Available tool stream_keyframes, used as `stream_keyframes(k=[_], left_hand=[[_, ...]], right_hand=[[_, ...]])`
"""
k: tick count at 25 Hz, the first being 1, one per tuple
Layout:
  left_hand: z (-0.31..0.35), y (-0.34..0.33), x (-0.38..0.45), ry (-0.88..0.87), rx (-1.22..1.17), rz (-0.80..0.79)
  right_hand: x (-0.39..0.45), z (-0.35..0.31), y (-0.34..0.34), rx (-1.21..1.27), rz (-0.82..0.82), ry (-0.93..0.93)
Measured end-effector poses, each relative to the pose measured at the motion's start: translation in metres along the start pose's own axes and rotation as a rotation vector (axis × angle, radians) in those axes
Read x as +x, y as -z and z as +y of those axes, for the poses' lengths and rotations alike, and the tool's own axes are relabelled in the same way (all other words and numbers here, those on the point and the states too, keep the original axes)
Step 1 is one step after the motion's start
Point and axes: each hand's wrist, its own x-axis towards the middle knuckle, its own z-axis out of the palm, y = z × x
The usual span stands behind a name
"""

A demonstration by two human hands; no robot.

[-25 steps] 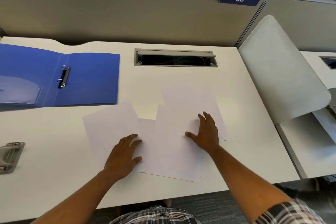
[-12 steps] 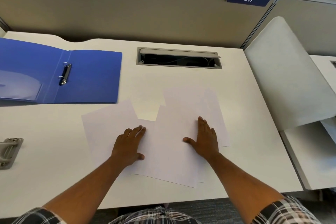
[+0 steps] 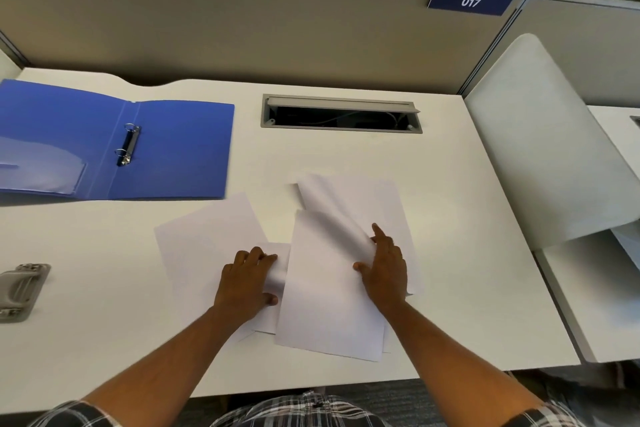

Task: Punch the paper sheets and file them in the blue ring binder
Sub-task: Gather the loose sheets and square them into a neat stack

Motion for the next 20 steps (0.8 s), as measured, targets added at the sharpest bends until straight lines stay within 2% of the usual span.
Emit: stream_keyframes(k=[4,6,8,11,13,17,20], left_hand=[[0.0,-0.002,-0.007,0.041,-0.14,0.005],[0.001,-0.003,-0.009,0.083,-0.28,0.005],[0.002,-0.002,-0.01,0.139,-0.385,0.0],[0.0,0.004,-0.01,0.284,-0.586,-0.021],[-0.005,0.008,-0.01,0.302,-0.742,-0.035],[-0.02,0.015,-0.016,0.306,-1.079,-0.129],[-0.035,0.016,-0.02,0.389,-1.392,-0.108]], right_hand=[[0.006,0.0,0.012,-0.087,0.105,-0.012],[0.006,0.002,0.015,0.097,0.086,-0.028],[0.008,0.001,0.017,0.28,0.043,-0.149],[0.009,0.004,0.017,0.303,0.025,-0.284],[0.007,0.009,0.017,0.403,0.012,-0.344],[-0.002,0.014,0.02,0.692,0.086,-0.483],[-0.008,0.011,0.022,0.841,0.146,-0.55]])
